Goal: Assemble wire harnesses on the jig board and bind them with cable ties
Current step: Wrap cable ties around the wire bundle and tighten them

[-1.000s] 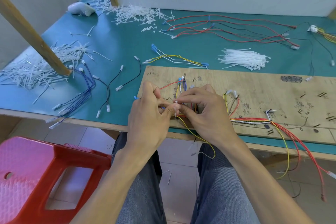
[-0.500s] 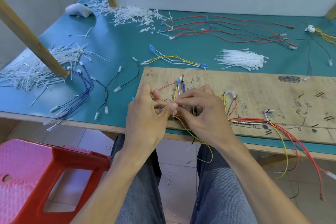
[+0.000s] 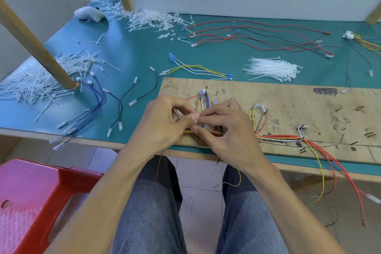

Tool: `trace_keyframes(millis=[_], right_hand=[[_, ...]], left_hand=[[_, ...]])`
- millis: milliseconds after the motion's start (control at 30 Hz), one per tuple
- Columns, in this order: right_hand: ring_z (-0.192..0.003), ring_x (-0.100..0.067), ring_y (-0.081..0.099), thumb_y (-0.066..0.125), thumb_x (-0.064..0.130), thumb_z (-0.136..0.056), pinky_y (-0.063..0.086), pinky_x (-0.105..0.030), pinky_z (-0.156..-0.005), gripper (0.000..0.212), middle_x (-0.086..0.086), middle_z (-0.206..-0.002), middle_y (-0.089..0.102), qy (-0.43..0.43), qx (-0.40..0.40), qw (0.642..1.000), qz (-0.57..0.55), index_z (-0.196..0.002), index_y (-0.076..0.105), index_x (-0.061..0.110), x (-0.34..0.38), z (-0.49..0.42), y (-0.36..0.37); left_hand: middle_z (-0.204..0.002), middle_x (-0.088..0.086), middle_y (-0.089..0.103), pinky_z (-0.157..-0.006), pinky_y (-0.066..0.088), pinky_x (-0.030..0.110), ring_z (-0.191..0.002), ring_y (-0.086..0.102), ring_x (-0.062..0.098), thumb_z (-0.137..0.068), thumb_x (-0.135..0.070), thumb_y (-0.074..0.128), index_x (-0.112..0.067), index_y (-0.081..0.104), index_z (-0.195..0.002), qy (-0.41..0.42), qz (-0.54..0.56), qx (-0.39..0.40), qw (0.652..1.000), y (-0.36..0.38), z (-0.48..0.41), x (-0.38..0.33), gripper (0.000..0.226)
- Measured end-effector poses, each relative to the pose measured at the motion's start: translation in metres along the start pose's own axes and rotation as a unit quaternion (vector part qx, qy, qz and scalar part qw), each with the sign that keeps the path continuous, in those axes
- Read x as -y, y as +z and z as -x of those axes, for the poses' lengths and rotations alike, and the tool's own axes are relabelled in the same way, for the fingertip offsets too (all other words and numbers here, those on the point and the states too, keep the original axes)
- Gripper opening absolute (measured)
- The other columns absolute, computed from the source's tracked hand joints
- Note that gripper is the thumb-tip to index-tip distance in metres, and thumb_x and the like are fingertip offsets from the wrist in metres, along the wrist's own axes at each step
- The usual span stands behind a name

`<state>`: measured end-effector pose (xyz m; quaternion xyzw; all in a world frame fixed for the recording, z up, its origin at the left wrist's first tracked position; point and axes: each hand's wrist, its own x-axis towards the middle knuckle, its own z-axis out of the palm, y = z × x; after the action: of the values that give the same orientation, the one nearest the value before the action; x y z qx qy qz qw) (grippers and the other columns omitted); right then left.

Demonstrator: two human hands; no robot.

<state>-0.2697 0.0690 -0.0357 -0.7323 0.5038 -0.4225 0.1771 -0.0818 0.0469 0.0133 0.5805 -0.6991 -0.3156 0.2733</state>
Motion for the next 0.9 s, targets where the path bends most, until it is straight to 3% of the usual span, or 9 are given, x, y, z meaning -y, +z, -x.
trace_keyframes(millis=[67,133,267,367,467,567,667,800,900], right_hand=[[-0.095,-0.025,0.051,0.086,0.033,-0.087,0.044,-0.041,-0.083,0.009,0.02,-0.096,0.072,0.001,-0.001,1.0,-0.006,-0.096,0.085,0.029,0.0,0.0,0.0],[-0.094,-0.024,0.05,0.085,0.034,-0.088,0.044,-0.042,-0.083,0.009,0.02,-0.096,0.072,0.004,-0.001,1.0,-0.01,-0.095,0.086,0.03,0.0,0.0,0.0],[-0.094,-0.022,0.05,0.081,0.037,-0.092,0.045,-0.048,-0.083,0.008,0.021,-0.094,0.073,0.015,0.003,1.0,-0.001,-0.09,0.086,0.031,0.003,0.0,0.0],[-0.096,-0.022,0.05,0.078,0.039,-0.095,0.045,-0.049,-0.085,0.011,0.022,-0.092,0.073,0.031,0.009,0.999,-0.014,-0.089,0.086,0.033,0.003,-0.001,0.0],[-0.096,-0.02,0.05,0.076,0.041,-0.095,0.046,-0.049,-0.086,0.015,0.022,-0.09,0.073,0.047,0.014,0.999,-0.023,-0.086,0.085,0.032,0.004,-0.003,-0.001],[-0.097,-0.017,0.051,0.08,0.039,-0.093,0.046,-0.042,-0.085,0.011,0.022,-0.089,0.073,0.062,0.012,0.998,-0.028,-0.086,0.084,0.032,0.005,-0.004,-0.002],[-0.099,-0.017,0.054,0.084,0.036,-0.089,0.047,-0.041,-0.085,0.005,0.023,-0.089,0.073,0.071,0.006,0.996,-0.047,-0.085,0.083,0.032,0.005,-0.004,-0.003],[-0.097,-0.019,0.052,0.087,0.029,-0.085,0.047,-0.05,-0.086,0.005,0.022,-0.088,0.071,0.057,0.038,0.998,-0.014,-0.082,0.083,0.027,0.005,-0.004,-0.002],[-0.096,-0.021,0.052,0.087,0.026,-0.084,0.047,-0.052,-0.085,0.004,0.019,-0.09,0.071,0.033,0.04,0.999,0.011,-0.083,0.084,0.024,0.005,-0.004,-0.001]], left_hand=[[-0.063,0.007,0.063,-0.056,0.036,0.029,-0.058,0.041,0.021,-0.09,-0.034,0.08,-0.032,0.076,-0.078,0.008,-0.004,0.03,1.0,-0.003,-0.004,-0.001,0.012],[-0.072,0.017,0.067,-0.059,0.042,0.033,-0.064,0.05,0.031,-0.091,-0.034,0.078,-0.031,0.075,-0.079,0.018,-0.019,0.049,0.998,-0.005,-0.008,-0.001,0.013],[-0.069,0.023,0.063,-0.06,0.044,0.036,-0.058,0.044,0.019,-0.094,-0.026,0.074,-0.024,0.073,-0.08,0.031,-0.013,0.059,0.998,-0.003,-0.013,-0.001,0.014],[-0.076,0.016,0.07,-0.071,0.054,0.049,-0.063,0.051,0.026,-0.095,-0.019,0.072,-0.021,0.074,-0.081,0.031,0.032,0.067,0.997,-0.004,-0.014,-0.002,0.014],[-0.082,0.005,0.072,-0.079,0.055,0.051,-0.073,0.06,0.036,-0.098,-0.013,0.07,-0.019,0.073,-0.084,0.041,0.061,0.081,0.994,-0.005,-0.014,-0.002,0.015],[-0.085,0.003,0.072,-0.082,0.055,0.051,-0.075,0.063,0.031,-0.099,-0.012,0.069,-0.022,0.07,-0.082,0.042,0.063,0.092,0.993,-0.004,-0.016,0.0,0.019],[-0.084,0.004,0.072,-0.082,0.056,0.054,-0.083,0.065,0.037,-0.099,-0.011,0.068,-0.023,0.069,-0.08,0.049,0.051,0.085,0.994,0.002,-0.018,0.002,0.022],[-0.08,-0.003,0.066,-0.084,0.055,0.048,-0.081,0.063,0.023,-0.1,-0.009,0.064,-0.025,0.065,-0.08,0.054,0.074,0.024,0.996,0.01,-0.022,0.002,0.026],[-0.075,-0.009,0.06,-0.072,0.051,0.034,-0.072,0.055,0.009,-0.099,-0.001,0.061,-0.021,0.064,-0.081,0.058,0.095,-0.01,0.994,0.015,-0.027,0.001,0.026]])
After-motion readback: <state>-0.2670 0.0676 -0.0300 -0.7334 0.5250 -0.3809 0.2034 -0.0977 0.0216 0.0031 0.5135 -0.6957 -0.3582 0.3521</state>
